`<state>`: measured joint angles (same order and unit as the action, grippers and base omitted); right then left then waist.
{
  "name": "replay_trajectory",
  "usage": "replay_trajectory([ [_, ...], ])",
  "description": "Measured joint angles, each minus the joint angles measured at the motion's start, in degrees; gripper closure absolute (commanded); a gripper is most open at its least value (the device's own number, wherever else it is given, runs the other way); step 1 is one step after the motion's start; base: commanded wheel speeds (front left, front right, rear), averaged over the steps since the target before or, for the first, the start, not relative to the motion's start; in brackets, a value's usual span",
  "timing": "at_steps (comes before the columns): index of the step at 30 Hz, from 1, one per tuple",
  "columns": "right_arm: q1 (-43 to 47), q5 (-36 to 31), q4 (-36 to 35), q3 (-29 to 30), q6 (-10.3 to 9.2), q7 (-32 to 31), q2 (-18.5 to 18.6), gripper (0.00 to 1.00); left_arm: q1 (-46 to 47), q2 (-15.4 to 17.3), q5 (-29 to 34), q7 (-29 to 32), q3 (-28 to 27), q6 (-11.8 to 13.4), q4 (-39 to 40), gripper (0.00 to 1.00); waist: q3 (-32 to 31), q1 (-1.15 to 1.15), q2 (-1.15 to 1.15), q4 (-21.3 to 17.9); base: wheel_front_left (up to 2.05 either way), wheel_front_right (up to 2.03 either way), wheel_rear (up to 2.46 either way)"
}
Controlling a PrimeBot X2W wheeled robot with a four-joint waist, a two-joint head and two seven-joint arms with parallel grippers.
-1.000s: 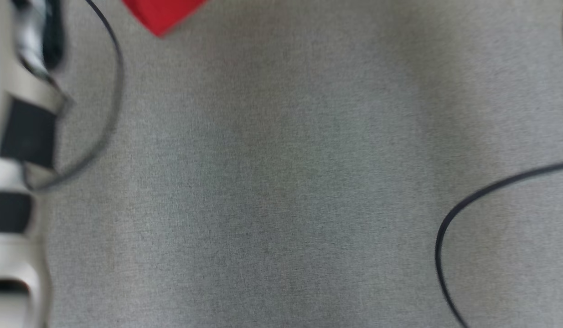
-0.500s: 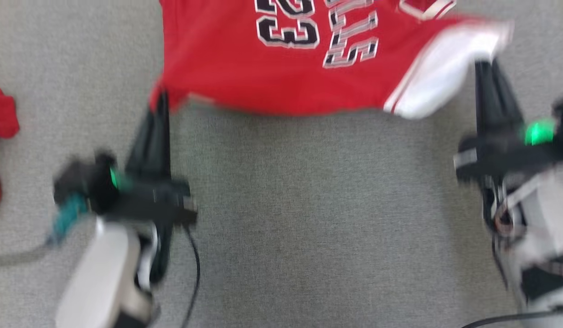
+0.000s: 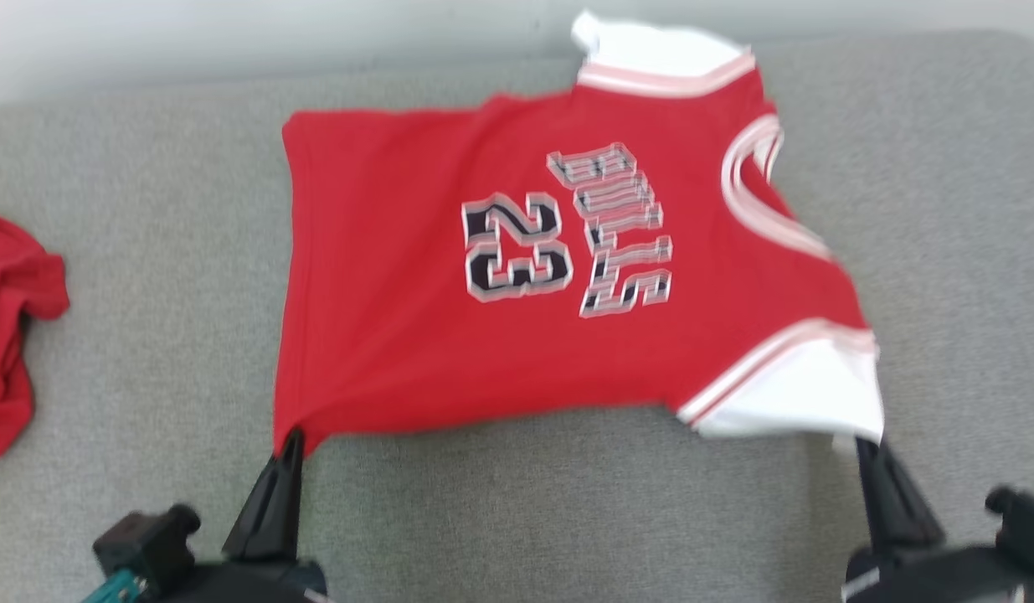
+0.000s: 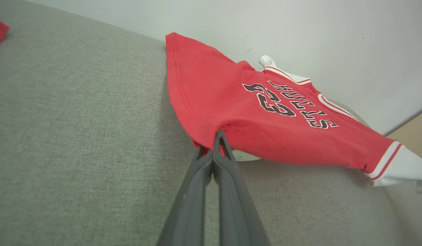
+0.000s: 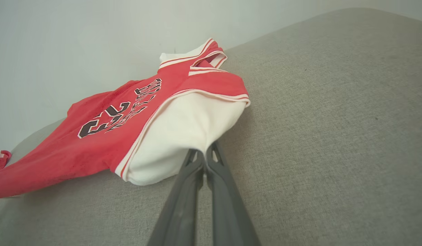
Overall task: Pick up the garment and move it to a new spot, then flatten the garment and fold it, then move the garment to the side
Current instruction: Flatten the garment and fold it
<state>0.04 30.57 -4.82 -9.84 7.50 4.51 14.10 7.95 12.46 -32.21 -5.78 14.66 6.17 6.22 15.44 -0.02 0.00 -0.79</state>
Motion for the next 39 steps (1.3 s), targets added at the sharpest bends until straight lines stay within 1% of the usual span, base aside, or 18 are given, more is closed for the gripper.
replay_trajectory([
  [6, 9.9, -0.3, -6.1, 2.5, 0.0, -7.8, -2.9, 1.0, -7.8, 2.6, -1.3, 4.7, -0.6, 2.0, 4.7, 1.0, -3.9, 0.0, 0.0, -0.9, 0.0, 0.0, 0.0],
  [11, 16.4, -0.9, -9.1, 4.1, 0.0, -15.0, -4.8, 1.0, -13.8, 3.5, -1.8, 7.5, -0.5, 4.2, 8.6, 1.0, -6.6, 0.0, -0.01, -1.6, 0.0, 0.0, 0.0],
  [15, 20.0, -2.0, -10.6, 6.4, 0.0, -19.6, -6.0, 1.0, -17.8, 3.7, -2.2, 9.6, 0.1, 5.6, 10.9, 1.0, -8.4, 0.0, -0.01, -1.9, 0.0, 0.0, 0.0],
  [19, 21.9, -2.5, -11.9, 7.9, 0.0, -22.7, -6.8, 1.0, -20.1, 4.0, -2.9, 10.6, 0.4, 6.3, 12.4, 1.0, -9.7, 0.01, -0.01, -2.0, 0.0, 0.0, 0.0],
  [25, 21.9, -3.3, -13.2, 9.2, 0.0, -25.2, -7.7, 1.0, -20.8, 4.6, -3.2, 11.9, 0.7, 6.5, 13.4, 1.0, -10.1, 0.01, -0.01, -1.8, 0.0, 0.0, 0.0],
  [30, 20.9, -3.3, -13.8, 9.2, 0.0, -25.9, -7.8, 1.0, -20.7, 5.0, -3.4, 12.3, 0.9, 6.5, 14.1, 1.0, -9.8, 0.02, 0.0, -1.8, 0.0, 0.0, 0.0],
  [33, 18.0, -3.3, -14.3, 8.9, 0.0, -26.1, -7.0, 1.0, -19.6, 5.1, -3.4, 12.8, 1.1, 6.0, 14.8, 1.0, -9.2, 0.02, 0.0, -1.9, 0.0, 0.0, 0.0],
  [34, 15.4, -3.3, -14.7, 8.5, 0.0, -26.1, -6.5, 1.0, -18.0, 5.2, -3.6, 13.4, 1.3, 5.6, 15.0, 1.0, -8.6, 0.02, 0.0, -1.9, 0.0, 0.0, 0.0],
  [39, 7.7, -2.8, -13.5, 8.0, 0.0, -25.7, -3.8, 1.0, -12.2, 5.1, -4.0, 14.9, 1.7, 4.4, 14.5, 1.0, -6.4, 0.03, 0.0, -2.0, 0.0, 0.0, 0.0],
])
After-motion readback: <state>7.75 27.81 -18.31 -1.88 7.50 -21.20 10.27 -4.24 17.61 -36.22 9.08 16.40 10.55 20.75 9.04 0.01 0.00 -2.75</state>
